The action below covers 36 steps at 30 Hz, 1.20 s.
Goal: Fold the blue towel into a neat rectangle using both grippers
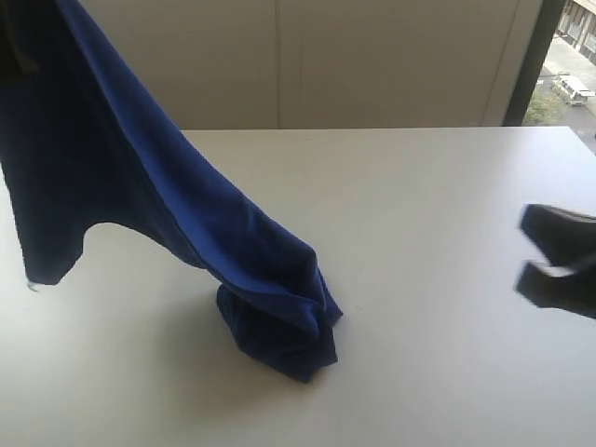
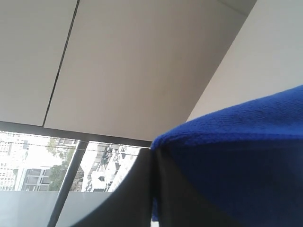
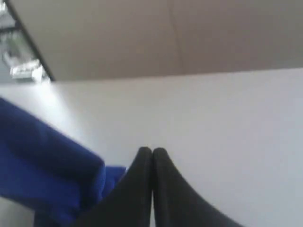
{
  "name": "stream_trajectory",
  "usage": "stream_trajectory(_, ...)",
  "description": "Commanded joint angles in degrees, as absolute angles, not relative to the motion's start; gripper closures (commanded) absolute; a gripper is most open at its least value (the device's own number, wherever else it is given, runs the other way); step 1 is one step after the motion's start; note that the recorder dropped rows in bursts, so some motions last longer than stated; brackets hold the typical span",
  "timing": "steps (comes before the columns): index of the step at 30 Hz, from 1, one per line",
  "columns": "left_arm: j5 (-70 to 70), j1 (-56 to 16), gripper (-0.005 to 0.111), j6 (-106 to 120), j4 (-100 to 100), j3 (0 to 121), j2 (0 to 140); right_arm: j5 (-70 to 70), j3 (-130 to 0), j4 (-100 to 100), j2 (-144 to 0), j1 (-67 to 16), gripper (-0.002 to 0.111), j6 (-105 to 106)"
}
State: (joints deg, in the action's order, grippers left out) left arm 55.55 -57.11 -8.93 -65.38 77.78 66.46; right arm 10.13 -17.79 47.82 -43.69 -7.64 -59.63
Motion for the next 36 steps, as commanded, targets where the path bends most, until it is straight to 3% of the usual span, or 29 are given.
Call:
stream_trajectory(1,55.51,-57.28,0.107,-9.24,-65.88,78.04,65.71,20.05,-28.12,89.68,-65.96,-11.3,0.108,-88.8)
stream_trajectory(2,55.51,-57.28,0.107,-9.24,-65.88,78.04,65.71,26.72,-31.38,99.95,-69.84,-11.3,0.108,-96.34)
stream_trajectory(5,55.51,-57.28,0.107,-9.24,-65.55,78.04,65.71,47.11,-38.64,99.95,-82.39,-10.91,0.108,-94.89)
stream_trajectory(8,55.51,-57.28,0.107,-9.24,-64.93,78.04,65.71,54.68,-43.65,99.95,-91.5,-10.91,0.108,-93.99)
stream_trajectory(14,54.93,-57.28,0.107,-9.24,-63.73,78.04,65.71,36.5,-45.86,99.95,-97.49,-10.8,0.108,-93.76)
stream_trajectory(19,54.7,-57.28,0.107,-9.24,-63.51,78.04,65.71,33.05,-46.29,99.95,-97.01,-10.8,0.108,-92.15)
stream_trajectory(25,54.43,-57.28,0.107,-9.13,-61.11,78.04,65.71,7.78,-46.42,99.95,-94.93,-10.4,0.108,-94.3)
stream_trajectory(31,54.08,-57.28,0.107,-9.13,-60.99,78.04,65.71,-3.53,-45.55,99.95,-94.28,-7.1,0.108,-94.05)
stream_trajectory(33,53.96,-57.28,0.107,-9.04,-60.99,78.04,65.71,-11.11,-44.96,99.95,-94.28,-6.66,0.108,-89.06)
stream_trajectory(36,53.85,-57.28,0.107,-9.04,-60.99,78.04,65.71,-20.11,-45.63,80.09,-94.44,-6.66,0.108,-65.81)
